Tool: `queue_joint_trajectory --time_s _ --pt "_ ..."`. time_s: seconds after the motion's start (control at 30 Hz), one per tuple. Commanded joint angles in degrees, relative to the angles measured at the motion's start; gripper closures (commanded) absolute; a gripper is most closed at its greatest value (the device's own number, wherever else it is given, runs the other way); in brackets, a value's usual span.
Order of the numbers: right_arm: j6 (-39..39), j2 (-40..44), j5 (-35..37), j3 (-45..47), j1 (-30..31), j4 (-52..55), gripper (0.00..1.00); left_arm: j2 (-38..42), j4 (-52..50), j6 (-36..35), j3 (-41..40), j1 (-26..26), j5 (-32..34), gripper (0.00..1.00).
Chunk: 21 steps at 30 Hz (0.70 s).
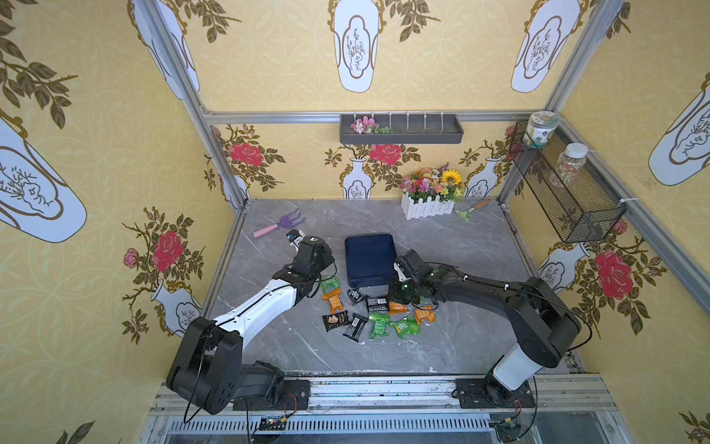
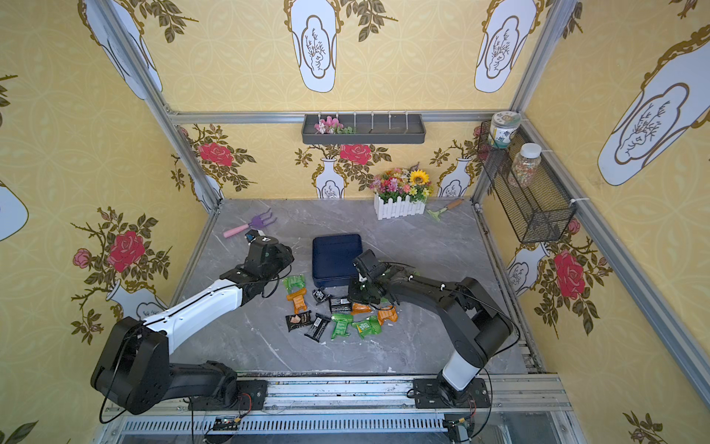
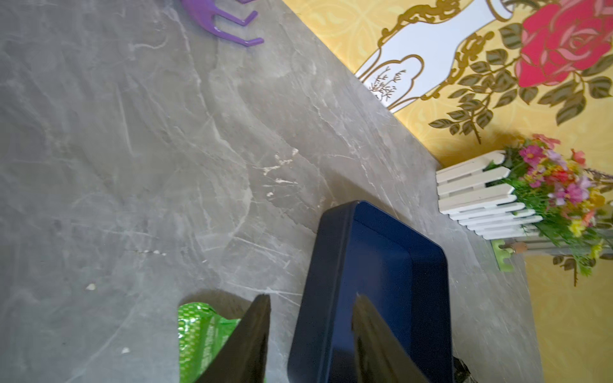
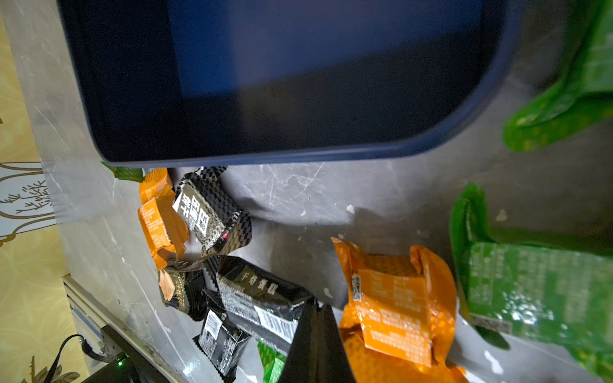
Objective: Take the cookies out of the storage box
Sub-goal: Place the cookie at the center of the board.
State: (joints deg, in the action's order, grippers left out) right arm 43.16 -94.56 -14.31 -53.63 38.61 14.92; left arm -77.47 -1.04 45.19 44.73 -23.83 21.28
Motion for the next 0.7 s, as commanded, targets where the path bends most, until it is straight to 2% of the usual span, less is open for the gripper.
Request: queue_joint_trajectory --time_s 0.0,0.1,0.2,0.33,0.5,0.6,0.67 --pt "-1.3 -0.2 2.4 -0.4 0.1 -0.3 0.91 0.7 2.5 1.6 -1.3 0.6 -0.5 0.55" --pt "-1.9 0.4 4.2 -1.5 0.5 1.7 0.76 1.6 3.1 2.3 -2.6 1.3 0.0 0.55" --pt "-2.7 1.2 4.8 -2.2 0.5 3.2 0.68 2.7 4.5 2.9 -4.3 1.8 0.8 0.55" --pt "-3.2 4.1 6.3 -1.9 0.5 4.2 0.62 4.2 5.4 3.2 -5.3 2.2 2.4 0.54" --pt "-5.2 13.9 11.9 0.3 -0.7 4.2 0.50 8.2 8.4 1.9 -7.6 2.7 6.7 0.53" --pt "-8.2 21.4 17.6 1.5 -4.2 5.0 0.36 11.1 12.9 -2.6 -9.7 2.9 11.9 0.45" --pt "-10.9 26.3 22.6 3.2 -8.9 3.7 0.27 12.9 18.7 -8.6 -11.7 3.0 15.3 0.36"
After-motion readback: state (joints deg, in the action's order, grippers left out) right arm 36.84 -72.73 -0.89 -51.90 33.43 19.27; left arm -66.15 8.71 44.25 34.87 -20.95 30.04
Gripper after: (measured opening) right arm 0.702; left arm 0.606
